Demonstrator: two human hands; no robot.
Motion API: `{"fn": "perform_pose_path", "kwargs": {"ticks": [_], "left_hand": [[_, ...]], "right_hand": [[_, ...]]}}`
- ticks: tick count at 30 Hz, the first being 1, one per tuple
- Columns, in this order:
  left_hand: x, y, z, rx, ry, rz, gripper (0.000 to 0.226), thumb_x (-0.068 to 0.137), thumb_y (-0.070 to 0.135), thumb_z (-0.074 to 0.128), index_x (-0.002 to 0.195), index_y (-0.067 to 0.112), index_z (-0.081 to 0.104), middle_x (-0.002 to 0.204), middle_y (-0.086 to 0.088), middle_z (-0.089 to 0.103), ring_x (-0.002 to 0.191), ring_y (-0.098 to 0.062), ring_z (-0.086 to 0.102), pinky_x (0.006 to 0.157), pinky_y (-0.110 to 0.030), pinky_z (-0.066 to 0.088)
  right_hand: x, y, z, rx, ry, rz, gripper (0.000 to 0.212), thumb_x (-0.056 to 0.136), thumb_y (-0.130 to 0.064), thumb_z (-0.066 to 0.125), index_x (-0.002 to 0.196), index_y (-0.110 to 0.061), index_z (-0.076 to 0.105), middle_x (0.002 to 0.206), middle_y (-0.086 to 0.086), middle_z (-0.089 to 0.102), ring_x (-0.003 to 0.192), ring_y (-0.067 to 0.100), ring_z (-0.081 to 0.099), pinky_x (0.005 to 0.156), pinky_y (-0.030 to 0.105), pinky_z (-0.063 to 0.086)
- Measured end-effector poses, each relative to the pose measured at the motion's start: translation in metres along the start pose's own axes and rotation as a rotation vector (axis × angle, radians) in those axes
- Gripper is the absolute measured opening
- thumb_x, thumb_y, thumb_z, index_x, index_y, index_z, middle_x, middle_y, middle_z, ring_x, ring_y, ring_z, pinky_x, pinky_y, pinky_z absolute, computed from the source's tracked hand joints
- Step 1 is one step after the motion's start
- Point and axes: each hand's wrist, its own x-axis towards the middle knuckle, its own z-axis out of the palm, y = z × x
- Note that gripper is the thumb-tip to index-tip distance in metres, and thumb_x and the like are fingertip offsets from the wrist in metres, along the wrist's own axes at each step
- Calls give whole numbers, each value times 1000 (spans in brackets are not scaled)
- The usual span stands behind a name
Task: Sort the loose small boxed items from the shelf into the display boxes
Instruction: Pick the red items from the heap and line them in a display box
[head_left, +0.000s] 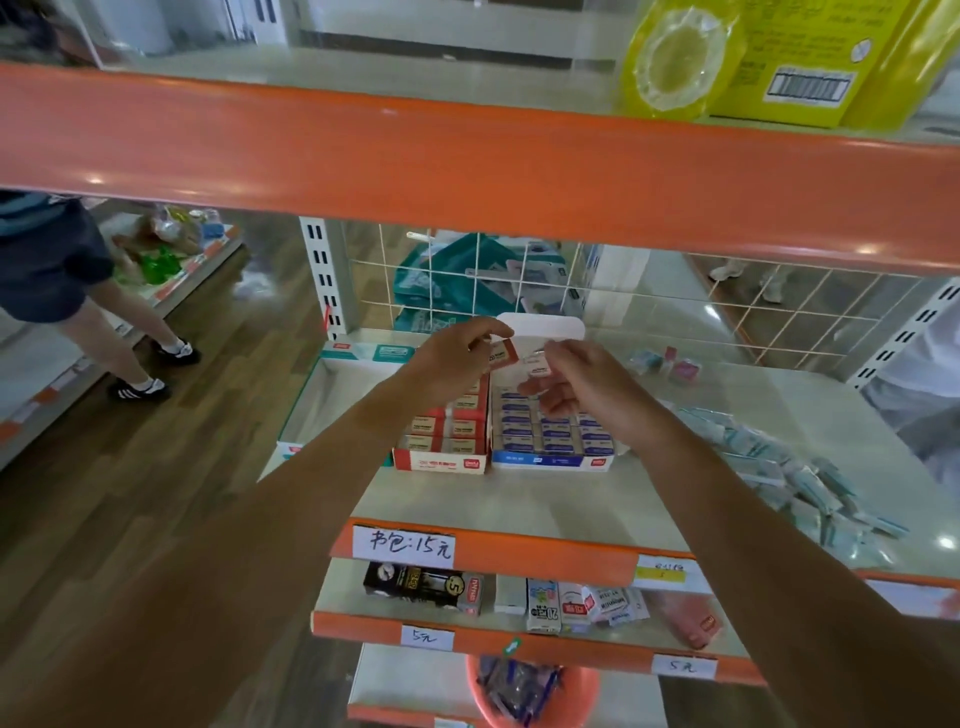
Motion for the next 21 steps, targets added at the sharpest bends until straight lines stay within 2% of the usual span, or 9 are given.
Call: {"fn": "perform_pose_path", "kwargs": {"ticks": [3,8,13,15,18,21], "left_hand": [[-2,-6,-9,-15,-6,-28,26,101,16,37,115,29,54,122,3,57,93,-16,61,58,-17,50],[-7,-19,-26,-96,-46,-43,23,100,12,39,101,28,55,108,0,61,79,-15,68,60,-22,56],[-12,-29,-35,-130,-123,-77,24,97,7,45,106,25,58,102,2,60,78,-13,66,54,-15,51],[-15,-32,-39,-117,-160,-83,26,96,7,47,108,27,59,98,7,58,77,-11,65,53,-14,51],[-19,-36,-42,-80,-182,-72,29,95,9,48,110,30,59,105,8,57,88,-14,60,49,-11,48],[-23,-40,-45,-99,-186,-77,32,94,6,47,110,31,61,114,4,57,94,-17,59,53,-12,51]], "right_hand": [[3,-1,10,-92,94,-16,42,103,-40,36,118,-9,58,86,11,73,62,17,65,58,26,53],[8,-6,31,-215,212,-11,44,102,-42,37,105,-8,64,78,4,65,64,13,61,60,22,53],[7,-6,53,-229,249,-12,33,101,-35,42,109,-9,61,89,6,66,68,12,65,60,24,55],[5,-7,59,-222,262,-45,25,100,-29,46,112,-11,59,95,5,66,72,14,69,64,29,60],[0,-7,65,-232,265,-74,19,98,-22,53,111,-12,62,98,5,68,76,14,71,70,35,61],[-7,-9,68,-227,237,-57,23,93,-14,60,116,-15,62,106,2,67,82,12,71,70,28,61]]}}
